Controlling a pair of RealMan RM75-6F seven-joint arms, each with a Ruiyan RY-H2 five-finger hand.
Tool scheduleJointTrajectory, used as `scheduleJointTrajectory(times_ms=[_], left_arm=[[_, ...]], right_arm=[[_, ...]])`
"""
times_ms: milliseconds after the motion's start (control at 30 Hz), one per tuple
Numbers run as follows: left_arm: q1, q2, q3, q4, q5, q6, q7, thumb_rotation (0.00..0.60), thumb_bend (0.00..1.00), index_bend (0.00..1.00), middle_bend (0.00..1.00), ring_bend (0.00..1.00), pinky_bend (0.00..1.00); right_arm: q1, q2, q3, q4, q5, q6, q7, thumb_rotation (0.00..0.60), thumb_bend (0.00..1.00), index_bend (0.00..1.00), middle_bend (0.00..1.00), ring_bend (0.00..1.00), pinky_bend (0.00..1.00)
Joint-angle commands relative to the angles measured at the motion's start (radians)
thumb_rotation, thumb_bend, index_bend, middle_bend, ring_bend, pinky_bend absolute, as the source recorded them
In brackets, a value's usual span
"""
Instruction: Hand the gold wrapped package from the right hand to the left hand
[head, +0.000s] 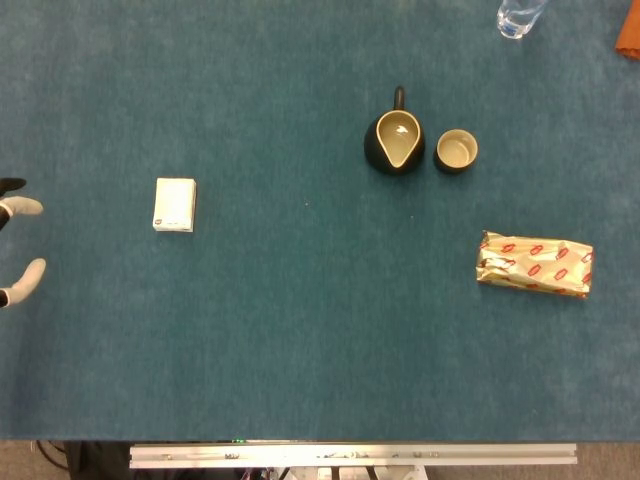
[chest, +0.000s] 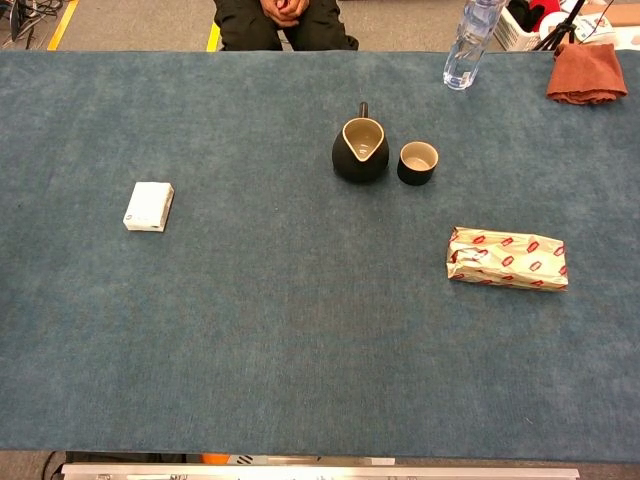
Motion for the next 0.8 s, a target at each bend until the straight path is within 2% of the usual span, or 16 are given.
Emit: scheduleJointTrajectory(times_ms=[33, 233, 467, 800], left_arm=[[-0.002, -0.002, 0.002, 0.0, 0.003, -0.003, 0.002, 0.6, 0.27, 0.32, 0.21, 0.09, 0.18], [-0.005, -0.006, 0.007, 0.001, 0.014, -0.007, 0.004, 0.6, 0.27, 0.32, 0.21, 0.09, 0.18], [-0.004, -0.007, 0.008, 0.004, 0.012, -0.004, 0.003, 0.6, 0.27, 0.32, 0.21, 0.09, 0.18], [-0.005, -0.008, 0.01, 0.017, 0.013, -0.006, -0.008, 0.6, 0.27, 0.32, 0.21, 0.09, 0.18]], right_arm=[[0.017, -0.012, -0.008, -0.022, 0.01, -0.037, -0.045, 0.6, 0.01, 0.31, 0.39, 0.29, 0.43], [0.057, -0.045, -0.012, -0.053, 0.057, -0.133, -0.134, 0.6, 0.0, 0.28, 0.35, 0.27, 0.42], [0.121, -0.086, -0.007, -0.084, 0.149, -0.257, -0.269, 0.6, 0.0, 0.23, 0.23, 0.11, 0.24], [0.204, -0.197, 0.012, -0.085, 0.288, -0.351, -0.425, 0.6, 0.0, 0.21, 0.21, 0.09, 0.22]])
